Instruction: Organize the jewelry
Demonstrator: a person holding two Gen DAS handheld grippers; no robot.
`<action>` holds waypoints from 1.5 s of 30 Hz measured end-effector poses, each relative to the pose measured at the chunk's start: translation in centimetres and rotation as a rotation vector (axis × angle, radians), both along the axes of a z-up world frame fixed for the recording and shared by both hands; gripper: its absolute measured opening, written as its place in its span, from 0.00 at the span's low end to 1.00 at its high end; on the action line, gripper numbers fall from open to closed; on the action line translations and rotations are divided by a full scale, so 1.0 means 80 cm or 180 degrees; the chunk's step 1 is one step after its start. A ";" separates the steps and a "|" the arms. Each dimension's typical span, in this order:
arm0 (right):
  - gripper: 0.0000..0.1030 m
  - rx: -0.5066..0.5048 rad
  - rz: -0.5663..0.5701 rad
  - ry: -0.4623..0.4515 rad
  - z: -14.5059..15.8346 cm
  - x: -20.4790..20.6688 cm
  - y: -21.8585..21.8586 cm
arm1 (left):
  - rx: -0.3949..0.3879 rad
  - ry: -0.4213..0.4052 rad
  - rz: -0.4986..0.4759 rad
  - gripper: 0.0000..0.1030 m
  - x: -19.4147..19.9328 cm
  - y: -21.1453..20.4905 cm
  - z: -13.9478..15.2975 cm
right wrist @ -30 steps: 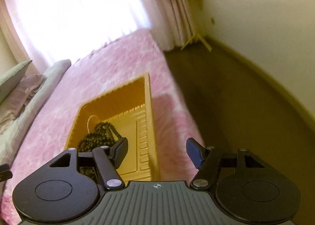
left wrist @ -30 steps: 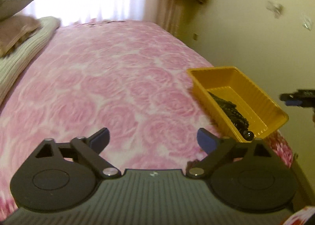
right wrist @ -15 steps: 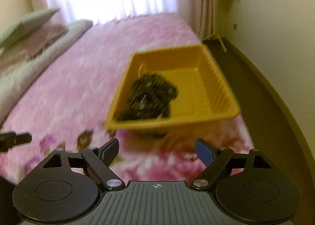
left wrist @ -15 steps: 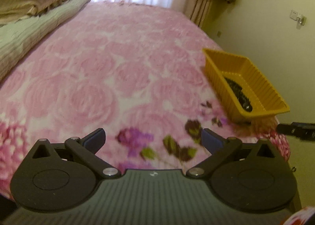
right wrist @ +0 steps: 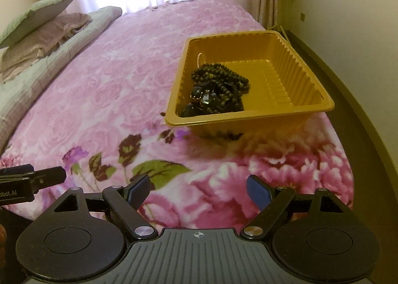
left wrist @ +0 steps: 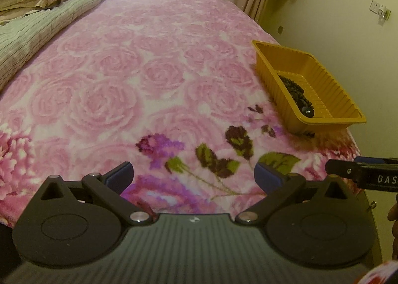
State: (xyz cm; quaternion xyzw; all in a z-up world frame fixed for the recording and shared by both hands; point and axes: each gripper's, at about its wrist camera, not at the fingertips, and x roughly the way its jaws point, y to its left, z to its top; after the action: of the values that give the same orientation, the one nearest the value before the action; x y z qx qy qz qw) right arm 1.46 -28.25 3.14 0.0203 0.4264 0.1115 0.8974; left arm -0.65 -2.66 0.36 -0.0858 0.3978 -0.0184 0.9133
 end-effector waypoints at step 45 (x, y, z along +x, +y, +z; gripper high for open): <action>0.82 0.0006 0.0101 -0.0027 0.004 0.006 0.024 | 0.0157 -0.0003 -0.0004 1.00 0.001 -0.010 -0.004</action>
State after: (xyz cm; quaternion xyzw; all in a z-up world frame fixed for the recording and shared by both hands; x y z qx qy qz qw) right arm 1.96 -26.35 3.42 0.0139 0.4228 0.1263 0.8973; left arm -0.58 -3.48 0.08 -0.0630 0.3977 -0.0092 0.9153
